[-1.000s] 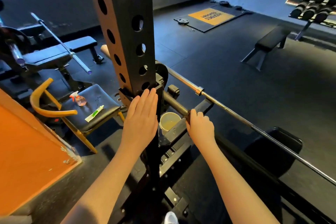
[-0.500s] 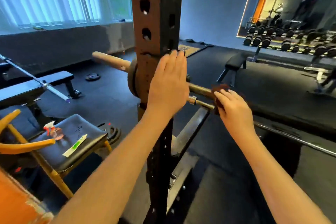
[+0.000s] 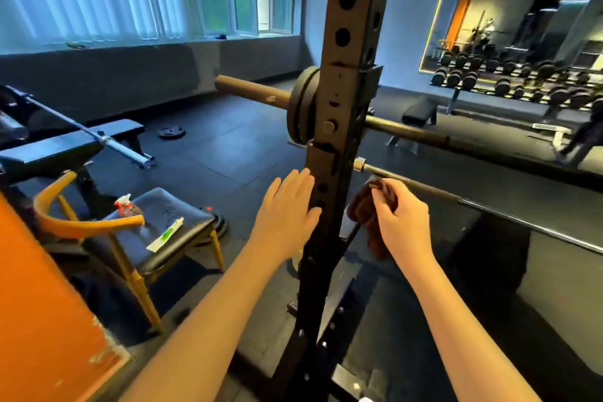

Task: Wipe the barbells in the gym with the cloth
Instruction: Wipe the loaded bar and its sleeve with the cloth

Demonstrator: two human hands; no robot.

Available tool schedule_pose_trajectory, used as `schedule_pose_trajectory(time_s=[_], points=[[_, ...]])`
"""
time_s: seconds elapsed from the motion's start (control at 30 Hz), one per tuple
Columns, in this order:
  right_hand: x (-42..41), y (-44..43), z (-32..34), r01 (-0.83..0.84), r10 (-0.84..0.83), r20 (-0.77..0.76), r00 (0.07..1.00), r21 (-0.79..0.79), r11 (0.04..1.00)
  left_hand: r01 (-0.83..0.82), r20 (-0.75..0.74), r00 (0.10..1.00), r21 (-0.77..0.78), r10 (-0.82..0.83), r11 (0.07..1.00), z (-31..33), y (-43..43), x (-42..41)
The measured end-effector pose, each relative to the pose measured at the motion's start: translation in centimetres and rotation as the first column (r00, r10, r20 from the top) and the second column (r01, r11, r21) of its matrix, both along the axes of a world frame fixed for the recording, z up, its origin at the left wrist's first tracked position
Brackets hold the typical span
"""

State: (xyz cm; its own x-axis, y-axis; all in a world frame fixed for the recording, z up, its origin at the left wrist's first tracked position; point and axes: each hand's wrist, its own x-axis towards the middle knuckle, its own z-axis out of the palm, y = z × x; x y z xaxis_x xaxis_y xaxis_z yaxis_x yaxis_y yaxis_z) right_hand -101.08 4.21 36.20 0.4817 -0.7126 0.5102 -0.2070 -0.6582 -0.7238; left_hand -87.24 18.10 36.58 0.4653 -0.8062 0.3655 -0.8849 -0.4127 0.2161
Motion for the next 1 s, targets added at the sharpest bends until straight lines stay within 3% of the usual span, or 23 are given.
schedule_pose_trajectory(time_s=[0.2, 0.3, 0.43, 0.73, 1.0], points=[[1.8, 6.3, -1.5, -0.11, 0.111, -0.012, 0.994, 0.046, 0.993, -0.083, -0.173, 0.981, 0.034, 0.088, 0.996, -1.6, 8.9, 1.2], [3.0, 8.3, -1.9, -0.162, 0.163, -0.025, 0.986, 0.038, 0.986, -0.14, -0.286, 0.949, -0.014, 0.13, 0.99, -2.1, 11.5, 2.2], [5.7, 9.6, -2.0, -0.193, 0.194, -0.041, 0.98, 0.014, 0.981, -0.176, -0.315, 0.938, -0.081, 0.142, 0.981, -1.9, 12.8, 3.6], [15.3, 9.6, -1.9, -0.195, 0.18, 0.103, 0.978, 0.16, 0.968, -0.169, -0.374, 0.918, -0.061, 0.135, 0.984, -0.5, 11.8, 11.8], [25.1, 5.7, -0.3, -0.176, 0.159, 0.147, 0.976, 0.113, 0.978, -0.138, -0.414, 0.909, -0.166, 0.058, 0.976, 1.0, 4.4, 22.8]])
